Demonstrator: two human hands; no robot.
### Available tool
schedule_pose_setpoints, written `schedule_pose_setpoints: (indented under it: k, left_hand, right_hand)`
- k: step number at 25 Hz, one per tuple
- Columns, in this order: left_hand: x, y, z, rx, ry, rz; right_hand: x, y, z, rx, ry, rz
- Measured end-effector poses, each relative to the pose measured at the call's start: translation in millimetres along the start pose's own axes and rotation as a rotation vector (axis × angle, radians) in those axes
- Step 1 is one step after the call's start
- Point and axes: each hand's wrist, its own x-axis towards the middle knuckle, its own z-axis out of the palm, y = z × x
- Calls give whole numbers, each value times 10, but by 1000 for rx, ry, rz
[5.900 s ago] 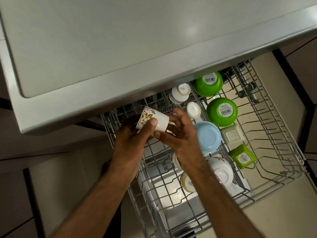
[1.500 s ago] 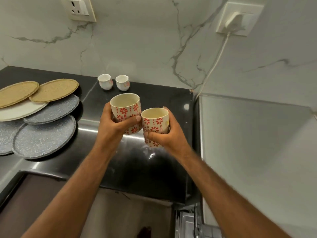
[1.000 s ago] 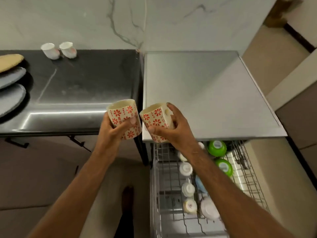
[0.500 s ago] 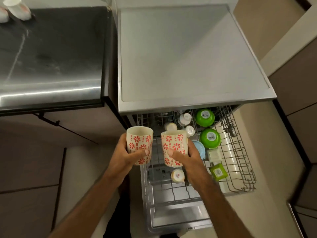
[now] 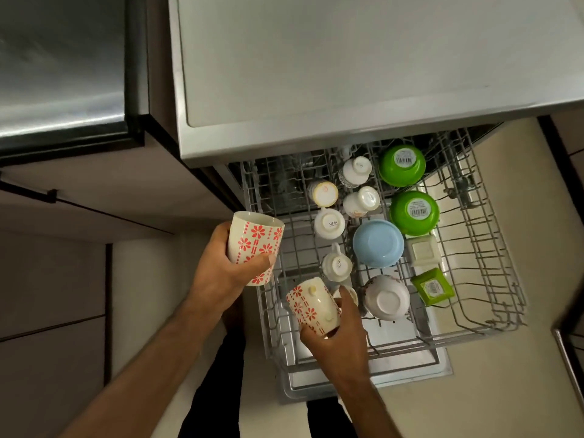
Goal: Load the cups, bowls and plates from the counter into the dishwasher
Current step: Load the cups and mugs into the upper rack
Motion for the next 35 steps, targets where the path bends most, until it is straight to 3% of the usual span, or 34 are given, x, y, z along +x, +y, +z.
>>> schedule_pose_setpoints:
  k: [5, 9, 15, 21, 25, 30, 32, 35]
  left_hand:
    - [145, -62, -15, 60, -20, 3]
    - [187, -45, -26, 71, -19, 11]
    - [197, 51, -27, 110, -20, 46]
    - [203, 102, -37, 106, -23, 52]
    - [199, 118, -10, 99, -30, 35]
    - [167, 160, 70, 72, -21, 5]
    - [147, 198, 114, 42, -29, -16]
    - [88, 256, 205, -75, -46, -58]
  right_hand:
    - [107, 93, 277, -313, 41, 0]
    - [136, -31, 397, -594, 199, -151]
    - [191, -37, 587, -700, 170, -184]
    - [168, 94, 644, -567, 153, -312]
    - [172, 166, 637, -550, 50, -302]
    - [115, 177, 522, -492, 40, -295]
    - [75, 148, 454, -385, 50, -300]
    - [2, -45, 323, -29, 96, -321]
